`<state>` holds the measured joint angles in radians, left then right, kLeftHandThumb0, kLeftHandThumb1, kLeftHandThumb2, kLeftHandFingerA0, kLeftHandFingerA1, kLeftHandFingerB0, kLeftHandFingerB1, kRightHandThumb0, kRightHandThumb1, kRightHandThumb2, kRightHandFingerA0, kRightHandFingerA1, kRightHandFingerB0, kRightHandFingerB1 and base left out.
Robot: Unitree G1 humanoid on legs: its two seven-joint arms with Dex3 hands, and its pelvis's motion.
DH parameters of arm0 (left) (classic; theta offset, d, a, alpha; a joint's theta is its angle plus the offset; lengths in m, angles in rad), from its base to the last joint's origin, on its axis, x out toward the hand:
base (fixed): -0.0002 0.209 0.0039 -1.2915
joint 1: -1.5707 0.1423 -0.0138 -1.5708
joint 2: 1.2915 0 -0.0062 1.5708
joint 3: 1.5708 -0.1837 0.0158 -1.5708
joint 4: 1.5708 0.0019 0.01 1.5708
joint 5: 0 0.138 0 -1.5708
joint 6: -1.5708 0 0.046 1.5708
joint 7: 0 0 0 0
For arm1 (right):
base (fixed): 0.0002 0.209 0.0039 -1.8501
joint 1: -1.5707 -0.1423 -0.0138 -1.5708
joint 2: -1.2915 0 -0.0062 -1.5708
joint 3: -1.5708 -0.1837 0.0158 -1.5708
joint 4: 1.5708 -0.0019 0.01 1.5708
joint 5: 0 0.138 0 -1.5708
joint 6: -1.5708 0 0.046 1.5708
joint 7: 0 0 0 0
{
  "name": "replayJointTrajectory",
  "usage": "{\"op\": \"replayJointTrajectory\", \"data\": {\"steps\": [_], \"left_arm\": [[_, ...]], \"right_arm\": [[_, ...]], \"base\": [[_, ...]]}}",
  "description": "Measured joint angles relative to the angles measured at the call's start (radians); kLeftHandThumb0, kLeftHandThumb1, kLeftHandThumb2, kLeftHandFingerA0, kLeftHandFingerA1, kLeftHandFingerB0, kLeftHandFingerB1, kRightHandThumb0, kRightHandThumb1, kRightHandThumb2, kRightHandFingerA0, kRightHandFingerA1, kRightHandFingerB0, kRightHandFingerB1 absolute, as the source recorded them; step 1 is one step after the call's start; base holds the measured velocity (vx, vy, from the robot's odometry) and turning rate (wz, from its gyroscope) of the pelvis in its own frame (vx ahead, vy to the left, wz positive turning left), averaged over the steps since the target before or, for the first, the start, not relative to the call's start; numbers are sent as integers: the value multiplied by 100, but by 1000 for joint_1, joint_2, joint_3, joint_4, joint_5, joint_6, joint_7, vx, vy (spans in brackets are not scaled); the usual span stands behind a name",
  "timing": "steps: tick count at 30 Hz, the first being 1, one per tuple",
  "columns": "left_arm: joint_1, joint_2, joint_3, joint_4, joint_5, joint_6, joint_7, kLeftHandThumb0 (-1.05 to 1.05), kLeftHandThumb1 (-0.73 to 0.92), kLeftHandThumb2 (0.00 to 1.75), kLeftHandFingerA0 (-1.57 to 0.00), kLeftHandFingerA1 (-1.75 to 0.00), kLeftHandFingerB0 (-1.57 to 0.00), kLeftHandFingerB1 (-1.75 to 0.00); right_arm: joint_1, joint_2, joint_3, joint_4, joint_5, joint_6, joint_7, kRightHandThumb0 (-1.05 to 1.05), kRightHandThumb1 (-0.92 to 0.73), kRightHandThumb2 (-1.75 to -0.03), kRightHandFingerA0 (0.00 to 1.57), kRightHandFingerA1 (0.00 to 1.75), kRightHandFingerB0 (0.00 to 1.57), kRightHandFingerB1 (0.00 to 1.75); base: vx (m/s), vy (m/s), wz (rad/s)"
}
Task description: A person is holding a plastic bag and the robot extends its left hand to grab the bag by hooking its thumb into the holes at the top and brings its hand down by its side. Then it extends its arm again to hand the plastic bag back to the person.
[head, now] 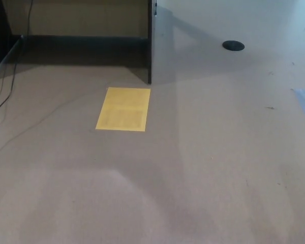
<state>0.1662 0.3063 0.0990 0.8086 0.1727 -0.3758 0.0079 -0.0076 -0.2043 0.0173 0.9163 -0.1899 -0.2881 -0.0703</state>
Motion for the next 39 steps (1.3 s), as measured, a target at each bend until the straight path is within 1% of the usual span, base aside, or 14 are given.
{"op": "replayJointTrajectory", "data": {"steps": [3,4,6,8,9,12,21,22,31,32,34,35,38,39], "left_arm": [[-1,7,8,-1,-1,-34,0,-30,29,86,-2,-50,0,-48],[-1,12,13,-1,-2,-63,0,-31,29,86,-2,-49,0,-48],[-3,15,20,1,-3,-93,0,-57,41,66,-16,-41,-11,-34],[-6,18,28,7,-5,-127,0,-30,30,86,-2,-49,0,-48],[-7,21,32,11,-6,-143,0,-30,31,87,-1,-49,0,-48],[-13,31,37,24,-11,-187,0,-31,30,87,-2,-50,0,-48],[-1,98,27,-29,58,-290,99,-72,44,73,-9,-40,-12,-23],[4,109,33,-76,75,-304,122,-75,45,72,-9,-40,-15,-17],[-20,164,114,-470,91,-353,162,-55,46,55,-9,-32,-8,-22],[-26,169,120,-504,86,-353,159,-57,37,73,-3,-33,-6,-22],[-40,180,133,-592,77,-352,147,-55,46,54,-7,-32,-5,-25],[-43,183,137,-614,75,-351,144,-54,35,73,-3,-35,-6,-21],[-83,203,154,-746,56,-326,118,-55,44,55,-9,-31,-6,-22],[-98,205,156,-772,53,-317,112,-60,39,75,-6,-34,-10,-18]], "right_arm": [[-4,-3,4,6,-7,-33,-21,-29,-46,-78,62,60,89,69],[-6,-6,8,14,-16,-64,-46,-27,-51,-56,65,44,92,54],[-7,-10,11,22,-27,-98,-75,-36,-51,-56,59,43,73,47],[-10,-14,13,31,-40,-133,-107,-50,-52,-56,43,43,49,39],[-11,-16,13,35,-43,-148,-121,-53,-40,-80,31,51,43,53],[-19,-22,13,50,-53,-188,-152,-52,-53,-57,46,42,43,35],[-28,-31,15,103,-62,-275,-186,-54,-56,-57,42,41,29,30],[-28,-31,15,108,-62,-286,-186,-59,-48,-77,36,50,22,41],[-25,-31,13,137,-61,-327,-190,-60,-48,-78,34,50,18,41],[-24,-31,13,139,-60,-330,-190,-60,-48,-78,33,49,18,40],[-23,-31,11,139,-58,-334,-188,-60,-48,-78,34,50,19,41],[-22,-31,11,139,-57,-336,-188,-59,-48,-78,34,50,20,41],[-19,-33,7,141,-55,-342,-187,-59,-48,-78,35,50,23,42],[-19,-33,7,142,-54,-343,-186,-54,-57,-57,41,40,30,31]], "base": [[0,0,0],[0,0,0],[0,0,0],[0,0,0],[0,0,0],[0,0,0],[0,0,0],[0,0,0],[0,0,0],[0,0,0],[0,0,0],[0,0,0],[0,0,0],[0,0,0]]}}
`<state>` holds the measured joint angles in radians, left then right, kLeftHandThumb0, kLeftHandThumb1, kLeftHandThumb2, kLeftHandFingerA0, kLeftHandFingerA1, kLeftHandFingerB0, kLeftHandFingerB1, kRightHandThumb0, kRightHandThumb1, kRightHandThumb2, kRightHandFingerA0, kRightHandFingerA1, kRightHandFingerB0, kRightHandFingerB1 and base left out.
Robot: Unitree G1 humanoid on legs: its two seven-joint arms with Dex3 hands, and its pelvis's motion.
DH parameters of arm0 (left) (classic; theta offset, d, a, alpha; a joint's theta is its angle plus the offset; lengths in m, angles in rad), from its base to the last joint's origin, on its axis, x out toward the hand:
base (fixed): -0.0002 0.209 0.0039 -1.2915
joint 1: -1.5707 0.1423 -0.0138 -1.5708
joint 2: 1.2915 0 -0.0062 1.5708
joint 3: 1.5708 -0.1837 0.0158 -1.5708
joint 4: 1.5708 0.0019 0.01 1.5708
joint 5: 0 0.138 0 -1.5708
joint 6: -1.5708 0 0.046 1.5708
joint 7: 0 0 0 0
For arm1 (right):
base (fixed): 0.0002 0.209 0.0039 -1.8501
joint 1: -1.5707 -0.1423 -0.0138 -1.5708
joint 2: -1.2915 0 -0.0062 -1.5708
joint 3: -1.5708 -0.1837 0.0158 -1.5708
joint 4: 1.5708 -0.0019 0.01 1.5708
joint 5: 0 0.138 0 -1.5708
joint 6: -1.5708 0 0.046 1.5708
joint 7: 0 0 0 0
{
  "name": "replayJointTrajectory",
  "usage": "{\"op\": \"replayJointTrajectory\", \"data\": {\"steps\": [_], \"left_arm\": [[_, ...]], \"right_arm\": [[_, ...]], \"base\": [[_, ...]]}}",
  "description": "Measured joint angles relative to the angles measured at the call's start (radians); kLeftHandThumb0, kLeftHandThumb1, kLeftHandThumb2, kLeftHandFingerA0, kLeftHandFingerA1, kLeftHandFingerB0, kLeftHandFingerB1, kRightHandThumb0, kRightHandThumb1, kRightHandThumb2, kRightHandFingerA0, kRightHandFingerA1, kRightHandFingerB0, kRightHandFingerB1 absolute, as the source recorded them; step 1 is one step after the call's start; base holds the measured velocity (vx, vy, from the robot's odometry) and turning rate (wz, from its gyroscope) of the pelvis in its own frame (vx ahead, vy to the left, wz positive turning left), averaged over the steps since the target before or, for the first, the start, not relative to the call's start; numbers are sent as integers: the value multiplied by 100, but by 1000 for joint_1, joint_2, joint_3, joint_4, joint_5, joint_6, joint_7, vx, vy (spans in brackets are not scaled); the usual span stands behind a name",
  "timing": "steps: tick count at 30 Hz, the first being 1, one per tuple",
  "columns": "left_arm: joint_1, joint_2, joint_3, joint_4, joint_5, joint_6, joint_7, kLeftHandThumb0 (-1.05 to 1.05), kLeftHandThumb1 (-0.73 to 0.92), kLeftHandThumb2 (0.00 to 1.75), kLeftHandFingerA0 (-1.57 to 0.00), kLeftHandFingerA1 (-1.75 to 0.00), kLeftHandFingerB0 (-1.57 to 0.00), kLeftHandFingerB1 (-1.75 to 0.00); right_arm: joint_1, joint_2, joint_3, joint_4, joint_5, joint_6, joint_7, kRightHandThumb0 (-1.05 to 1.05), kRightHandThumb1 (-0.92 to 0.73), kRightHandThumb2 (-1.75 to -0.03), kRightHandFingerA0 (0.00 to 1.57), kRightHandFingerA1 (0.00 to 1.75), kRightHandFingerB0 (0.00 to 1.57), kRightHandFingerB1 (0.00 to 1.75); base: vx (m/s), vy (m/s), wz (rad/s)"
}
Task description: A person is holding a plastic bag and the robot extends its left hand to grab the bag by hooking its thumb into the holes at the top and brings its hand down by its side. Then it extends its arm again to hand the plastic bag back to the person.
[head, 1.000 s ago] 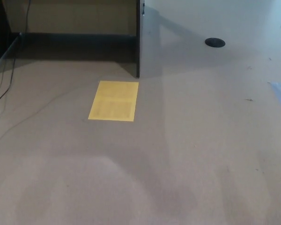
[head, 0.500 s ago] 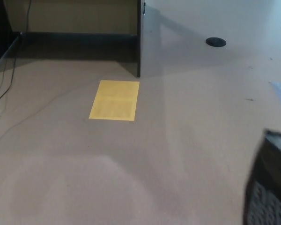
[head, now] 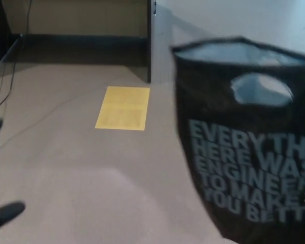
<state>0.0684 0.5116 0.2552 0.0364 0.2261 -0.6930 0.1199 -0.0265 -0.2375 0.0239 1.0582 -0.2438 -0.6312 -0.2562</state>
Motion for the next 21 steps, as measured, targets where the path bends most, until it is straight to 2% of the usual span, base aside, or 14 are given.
{"op": "replayJointTrajectory", "data": {"steps": [2,6,7,8,9,11,12,21], "left_arm": [[-39,4,4,-63,-5,27,-14,-63,40,75,-7,-31,-9,-16],[-96,3,3,-152,-6,74,-37,-64,40,76,-4,-41,0,-20],[-115,2,0,-180,-5,88,-41,-70,43,75,-11,-33,-10,-16],[-132,0,-2,-204,-3,100,-44,-73,45,75,-10,-22,-12,-14],[-143,-2,-4,-220,-1,110,-47,-61,50,56,-5,-28,-4,-24],[-166,-9,-11,-271,2,140,-56,-61,50,55,-5,-29,-4,-25],[-177,-13,-14,-298,3,158,-61,-62,40,77,-3,-24,-5,-19],[-248,-56,-51,-523,11,301,-104,-69,44,79,-1,-17,-9,-20]], "right_arm": [[0,0,-1,1,1,-3,2,-53,-58,-57,41,40,30,31],[2,-1,-1,3,2,-8,6,-53,-59,-58,42,42,32,31],[3,-1,-1,4,2,-10,6,-55,-59,-58,42,41,31,31],[5,-1,-1,4,2,-11,7,-54,-59,-58,41,40,31,31],[6,-2,-1,4,2,-11,8,-53,-60,-58,40,40,30,31],[7,-3,-1,2,2,-11,10,-53,-59,-58,41,40,31,31],[8,-3,-1,0,2,-11,11,-52,-60,-58,41,40,31,31],[10,-4,-2,-5,3,-13,14,-52,-60,-58,43,41,33,32]], "base": [[0,0,0],[0,0,0],[0,0,0],[0,0,0],[0,0,0],[0,0,0],[0,0,0],[0,0,0]]}}
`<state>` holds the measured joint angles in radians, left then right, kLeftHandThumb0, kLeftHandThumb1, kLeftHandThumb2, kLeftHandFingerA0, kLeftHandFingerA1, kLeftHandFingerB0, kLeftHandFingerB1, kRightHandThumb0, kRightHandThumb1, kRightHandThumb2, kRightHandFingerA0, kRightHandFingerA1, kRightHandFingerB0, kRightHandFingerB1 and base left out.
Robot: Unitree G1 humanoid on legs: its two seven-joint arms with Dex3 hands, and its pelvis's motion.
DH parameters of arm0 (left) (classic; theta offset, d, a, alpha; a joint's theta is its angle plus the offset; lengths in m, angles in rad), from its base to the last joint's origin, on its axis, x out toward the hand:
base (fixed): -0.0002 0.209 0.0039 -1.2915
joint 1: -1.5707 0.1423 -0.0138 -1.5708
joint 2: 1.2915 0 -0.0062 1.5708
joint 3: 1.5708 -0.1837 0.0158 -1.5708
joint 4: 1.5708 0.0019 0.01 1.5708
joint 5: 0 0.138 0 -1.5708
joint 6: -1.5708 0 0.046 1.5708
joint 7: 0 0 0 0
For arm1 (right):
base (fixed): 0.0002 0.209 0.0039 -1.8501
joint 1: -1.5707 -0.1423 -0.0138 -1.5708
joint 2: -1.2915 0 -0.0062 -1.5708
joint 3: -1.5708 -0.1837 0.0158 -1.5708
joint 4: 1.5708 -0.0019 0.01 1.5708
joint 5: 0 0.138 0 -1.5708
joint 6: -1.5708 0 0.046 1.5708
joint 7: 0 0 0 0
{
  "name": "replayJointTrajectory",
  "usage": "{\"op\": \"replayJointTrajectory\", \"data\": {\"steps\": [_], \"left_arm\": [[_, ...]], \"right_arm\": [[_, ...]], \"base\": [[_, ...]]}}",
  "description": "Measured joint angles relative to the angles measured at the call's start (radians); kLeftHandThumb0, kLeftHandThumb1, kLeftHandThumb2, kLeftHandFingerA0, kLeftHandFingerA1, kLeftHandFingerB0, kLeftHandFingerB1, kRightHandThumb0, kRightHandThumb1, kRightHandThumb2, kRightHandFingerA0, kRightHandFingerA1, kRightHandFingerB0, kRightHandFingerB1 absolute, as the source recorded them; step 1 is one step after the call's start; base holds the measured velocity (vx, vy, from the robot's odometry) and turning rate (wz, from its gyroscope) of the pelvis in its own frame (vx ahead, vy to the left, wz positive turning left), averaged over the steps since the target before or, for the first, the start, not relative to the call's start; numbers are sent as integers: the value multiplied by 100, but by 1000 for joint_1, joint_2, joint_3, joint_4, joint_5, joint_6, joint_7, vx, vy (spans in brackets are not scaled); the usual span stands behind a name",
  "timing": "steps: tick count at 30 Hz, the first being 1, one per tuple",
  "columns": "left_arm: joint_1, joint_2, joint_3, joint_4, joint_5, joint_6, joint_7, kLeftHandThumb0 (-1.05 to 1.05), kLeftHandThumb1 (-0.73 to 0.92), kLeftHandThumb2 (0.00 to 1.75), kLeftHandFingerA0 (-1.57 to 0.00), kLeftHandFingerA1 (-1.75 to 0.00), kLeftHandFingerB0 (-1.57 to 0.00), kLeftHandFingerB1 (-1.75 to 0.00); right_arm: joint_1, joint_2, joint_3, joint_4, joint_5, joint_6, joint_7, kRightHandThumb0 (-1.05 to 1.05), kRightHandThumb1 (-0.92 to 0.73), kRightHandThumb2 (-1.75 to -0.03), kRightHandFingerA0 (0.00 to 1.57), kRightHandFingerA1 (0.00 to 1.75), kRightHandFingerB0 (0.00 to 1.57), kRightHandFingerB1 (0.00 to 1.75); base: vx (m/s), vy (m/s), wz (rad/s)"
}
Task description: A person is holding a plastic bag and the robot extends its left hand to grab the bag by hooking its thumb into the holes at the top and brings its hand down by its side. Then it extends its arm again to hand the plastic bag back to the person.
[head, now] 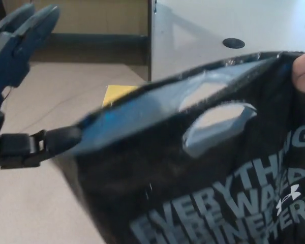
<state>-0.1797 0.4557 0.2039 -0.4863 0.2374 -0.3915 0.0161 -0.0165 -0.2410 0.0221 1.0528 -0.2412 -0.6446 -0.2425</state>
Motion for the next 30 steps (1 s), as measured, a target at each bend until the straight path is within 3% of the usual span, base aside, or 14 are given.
{"op": "replayJointTrajectory", "data": {"steps": [12,14,15,17,18,19,20,21,22,25,26,27,29,30], "left_arm": [[-84,-74,-79,-233,63,189,-45,-68,46,82,-2,-23,-7,-23],[-91,-86,-97,-265,65,216,-54,-69,46,82,-3,-31,-7,-25],[-97,-97,-111,-288,65,235,-61,-69,47,80,-6,-35,-7,-24],[-105,-110,-128,-311,65,260,-68,-70,46,79,-5,-36,-8,-24],[-114,-121,-146,-331,66,282,-76,-70,46,79,-5,-36,-8,-24],[-120,-127,-154,-340,66,294,-80,-69,46,78,-5,-33,-9,-25],[-129,-138,-167,-353,67,312,-85,-68,45,78,-5,-31,-9,-25],[-136,-147,-179,-364,69,327,-89,-68,45,78,-5,-31,-9,-25],[-144,-154,-190,-373,70,341,-94,-67,44,76,-5,-32,-8,-24],[-170,-181,-229,-401,78,388,-109,-66,43,76,-5,-31,-8,-23],[-181,-188,-244,-411,84,406,-115,-68,45,77,-6,-38,-9,-25],[-190,-193,-257,-414,93,419,-119,-65,53,57,-11,-31,-11,-21],[-216,-207,-294,-417,118,448,-130,-66,49,58,-10,-32,-12,-21],[-229,-217,-315,-416,134,464,-136,-67,43,77,-5,-37,-8,-21]], "right_arm": [[-1,0,-6,-5,8,0,2,-49,-59,-58,43,42,35,33],[-1,0,-7,-5,9,0,2,-49,-59,-58,43,41,36,32],[-2,0,-7,-7,9,0,2,-56,-50,-79,38,51,30,45],[-2,0,-7,-9,10,0,2,-57,-50,-80,39,52,31,45],[-2,0,-8,-10,10,0,2,-57,-50,-80,39,52,31,45],[-3,0,-8,-11,10,0,2,-52,-59,-59,44,43,37,34],[-3,0,-9,-11,10,0,2,-51,-61,-58,44,42,37,35],[-3,0,-9,-12,10,0,2,-51,-61,-58,44,42,37,35],[-3,0,-9,-12,10,0,2,-57,-50,-80,38,52,31,45],[-6,0,-10,-13,10,0,2,-56,-50,-80,39,52,31,45],[-7,0,-10,-14,11,0,2,-51,-61,-58,44,41,37,34],[-7,0,-10,-15,11,0,2,-50,-61,-58,44,41,37,34],[-7,0,-11,-23,12,0,3,-50,-60,-58,43,42,38,33],[-7,0,-12,-25,12,0,3,-50,-61,-59,44,42,38,34]], "base": [[0,0,0],[0,0,0],[0,0,0],[0,0,0],[0,0,0],[0,0,0],[0,0,0],[0,0,0],[0,0,0],[0,0,0],[0,0,0],[0,0,0],[0,0,0],[0,0,0]]}}
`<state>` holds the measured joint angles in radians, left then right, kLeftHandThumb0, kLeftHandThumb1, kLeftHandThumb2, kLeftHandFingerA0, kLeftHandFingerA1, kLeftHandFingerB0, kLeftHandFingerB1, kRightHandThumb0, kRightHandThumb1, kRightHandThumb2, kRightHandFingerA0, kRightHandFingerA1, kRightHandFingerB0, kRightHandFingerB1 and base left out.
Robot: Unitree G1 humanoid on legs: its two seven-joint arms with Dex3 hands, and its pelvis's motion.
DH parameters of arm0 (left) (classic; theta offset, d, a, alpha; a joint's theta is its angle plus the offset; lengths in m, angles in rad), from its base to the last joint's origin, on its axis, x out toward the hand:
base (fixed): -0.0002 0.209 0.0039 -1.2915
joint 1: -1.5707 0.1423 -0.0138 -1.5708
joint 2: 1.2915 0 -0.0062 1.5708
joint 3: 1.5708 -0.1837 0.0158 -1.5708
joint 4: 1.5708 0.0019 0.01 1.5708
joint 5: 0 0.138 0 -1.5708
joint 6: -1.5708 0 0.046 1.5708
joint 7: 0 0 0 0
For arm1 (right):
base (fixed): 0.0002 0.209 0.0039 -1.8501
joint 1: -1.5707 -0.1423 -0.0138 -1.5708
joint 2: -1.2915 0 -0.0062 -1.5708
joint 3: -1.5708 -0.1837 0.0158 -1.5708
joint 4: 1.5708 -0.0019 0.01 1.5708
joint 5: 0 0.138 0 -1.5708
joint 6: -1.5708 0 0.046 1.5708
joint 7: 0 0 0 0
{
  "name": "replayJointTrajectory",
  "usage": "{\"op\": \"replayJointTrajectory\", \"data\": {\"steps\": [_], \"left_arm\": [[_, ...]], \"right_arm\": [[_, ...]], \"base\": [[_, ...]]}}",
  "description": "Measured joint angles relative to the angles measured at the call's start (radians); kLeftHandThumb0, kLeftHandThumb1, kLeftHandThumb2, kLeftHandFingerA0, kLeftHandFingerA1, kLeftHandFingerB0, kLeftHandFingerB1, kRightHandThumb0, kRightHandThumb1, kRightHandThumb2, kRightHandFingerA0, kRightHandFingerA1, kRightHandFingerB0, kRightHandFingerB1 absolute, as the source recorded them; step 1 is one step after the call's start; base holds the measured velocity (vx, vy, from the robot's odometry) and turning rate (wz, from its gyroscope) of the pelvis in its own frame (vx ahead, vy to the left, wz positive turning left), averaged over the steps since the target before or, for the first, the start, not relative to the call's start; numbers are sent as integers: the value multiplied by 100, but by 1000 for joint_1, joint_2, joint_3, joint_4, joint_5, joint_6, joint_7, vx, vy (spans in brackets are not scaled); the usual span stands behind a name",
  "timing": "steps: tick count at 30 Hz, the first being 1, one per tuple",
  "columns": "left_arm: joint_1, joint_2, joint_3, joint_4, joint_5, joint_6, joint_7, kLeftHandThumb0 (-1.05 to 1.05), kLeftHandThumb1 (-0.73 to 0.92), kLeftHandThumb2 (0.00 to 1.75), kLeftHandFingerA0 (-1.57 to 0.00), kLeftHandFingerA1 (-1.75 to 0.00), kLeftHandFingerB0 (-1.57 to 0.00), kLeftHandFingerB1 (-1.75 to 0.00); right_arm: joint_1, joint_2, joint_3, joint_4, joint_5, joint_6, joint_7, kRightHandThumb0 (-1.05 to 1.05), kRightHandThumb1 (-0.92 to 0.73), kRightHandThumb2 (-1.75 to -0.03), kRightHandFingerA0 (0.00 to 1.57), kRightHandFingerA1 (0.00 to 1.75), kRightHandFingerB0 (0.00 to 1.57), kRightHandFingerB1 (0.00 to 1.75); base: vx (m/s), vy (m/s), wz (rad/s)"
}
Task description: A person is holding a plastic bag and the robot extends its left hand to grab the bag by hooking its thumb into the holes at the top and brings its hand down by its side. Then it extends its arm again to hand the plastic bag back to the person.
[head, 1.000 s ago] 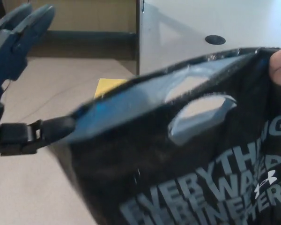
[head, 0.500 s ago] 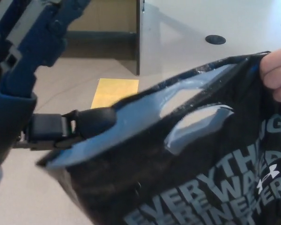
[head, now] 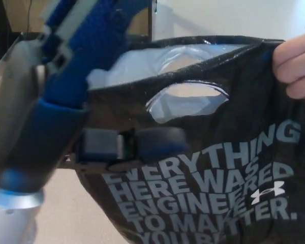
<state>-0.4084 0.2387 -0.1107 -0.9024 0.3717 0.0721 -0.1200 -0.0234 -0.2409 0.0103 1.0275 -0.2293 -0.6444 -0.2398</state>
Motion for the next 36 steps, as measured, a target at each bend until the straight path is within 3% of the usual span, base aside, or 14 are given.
{"op": "replayJointTrajectory", "data": {"steps": [6,25,29,30,36], "left_arm": [[-89,-46,-109,56,101,82,-29,-60,38,76,-2,-20,-5,-21],[-239,-127,-215,426,400,148,37,-52,33,73,0,-20,0,-19],[-240,-127,-226,447,457,148,49,-54,34,73,0,-14,0,-17],[-239,-128,-229,447,472,148,50,-57,37,71,0,-6,0,-9],[-216,-130,-236,428,507,153,20,-58,36,76,0,-18,0,-18]], "right_arm": [[-1,0,0,-2,0,0,0,-49,-60,-58,45,42,39,35],[-9,0,-1,-10,0,0,-1,-50,-61,-58,45,41,38,35],[-10,-1,-1,-15,0,0,-1,-49,-61,-58,45,41,38,35],[-10,-1,-1,-17,0,1,-1,-48,-61,-58,46,42,39,35],[-11,-1,-3,-18,0,1,0,-50,-61,-59,45,42,39,34]], "base": [[0,0,0],[0,0,0],[0,0,0],[0,0,0],[0,0,0]]}}
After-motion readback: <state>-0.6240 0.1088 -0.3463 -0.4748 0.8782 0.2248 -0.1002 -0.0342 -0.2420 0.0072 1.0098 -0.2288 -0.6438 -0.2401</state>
